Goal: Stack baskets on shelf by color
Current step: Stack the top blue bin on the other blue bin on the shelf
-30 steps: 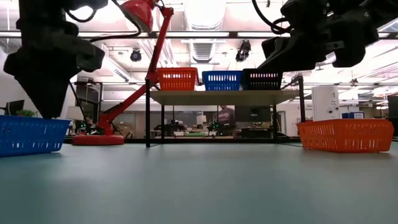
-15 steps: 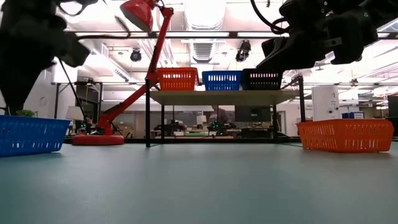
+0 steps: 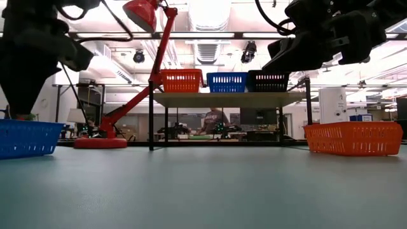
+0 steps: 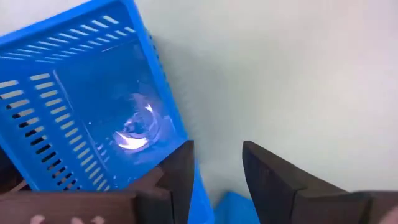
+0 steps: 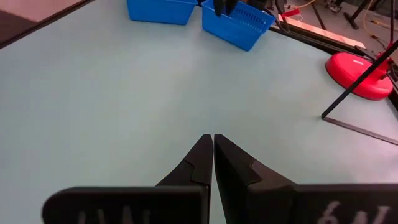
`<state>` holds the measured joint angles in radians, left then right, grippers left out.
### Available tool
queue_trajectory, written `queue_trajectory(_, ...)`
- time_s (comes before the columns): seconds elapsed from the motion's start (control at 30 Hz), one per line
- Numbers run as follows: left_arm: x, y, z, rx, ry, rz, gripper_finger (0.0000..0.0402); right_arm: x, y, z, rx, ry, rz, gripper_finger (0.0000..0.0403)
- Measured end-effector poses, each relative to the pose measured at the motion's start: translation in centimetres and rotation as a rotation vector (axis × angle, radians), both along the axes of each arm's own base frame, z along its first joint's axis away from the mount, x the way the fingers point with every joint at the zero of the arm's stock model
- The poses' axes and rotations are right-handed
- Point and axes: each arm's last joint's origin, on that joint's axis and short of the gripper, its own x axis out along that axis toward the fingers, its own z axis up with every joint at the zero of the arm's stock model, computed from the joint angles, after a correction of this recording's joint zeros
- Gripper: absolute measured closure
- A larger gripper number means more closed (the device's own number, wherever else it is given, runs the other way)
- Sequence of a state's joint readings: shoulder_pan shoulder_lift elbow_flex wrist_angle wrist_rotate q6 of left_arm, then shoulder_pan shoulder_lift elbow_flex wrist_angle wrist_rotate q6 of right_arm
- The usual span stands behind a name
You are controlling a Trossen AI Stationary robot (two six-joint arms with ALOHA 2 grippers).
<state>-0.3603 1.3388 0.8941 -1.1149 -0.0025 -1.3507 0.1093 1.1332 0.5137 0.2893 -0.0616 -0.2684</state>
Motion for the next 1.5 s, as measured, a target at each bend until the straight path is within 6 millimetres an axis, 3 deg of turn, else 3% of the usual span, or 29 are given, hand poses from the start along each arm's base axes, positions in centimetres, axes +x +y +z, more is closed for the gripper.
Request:
queue_trajectory(0.27,-1.3,0.5,-0.3,0.058,0.121,0.029,0.0282,0.0,0.0,0.1,0.001,-0.008,0.0,0.0394)
queue_trajectory(0.7,-1.4,0.7,-1.7,0.092,0.097,0.027,0.0282,0.0,0.0,0.1,0.014,-0.005,-0.007,0.0394)
queue_trajectory(1.1,-0.5,0.3,-0.4,0.068,0.034,-0.002,0.0282,0.1,0.0,0.2,0.022,-0.019,-0.01,0.0394)
queue_trajectory(1.5,-1.0,0.6,-3.8,0.08,0.028,0.001,0.0282,0.1,0.1,0.2,0.064,-0.011,-0.028,0.0394)
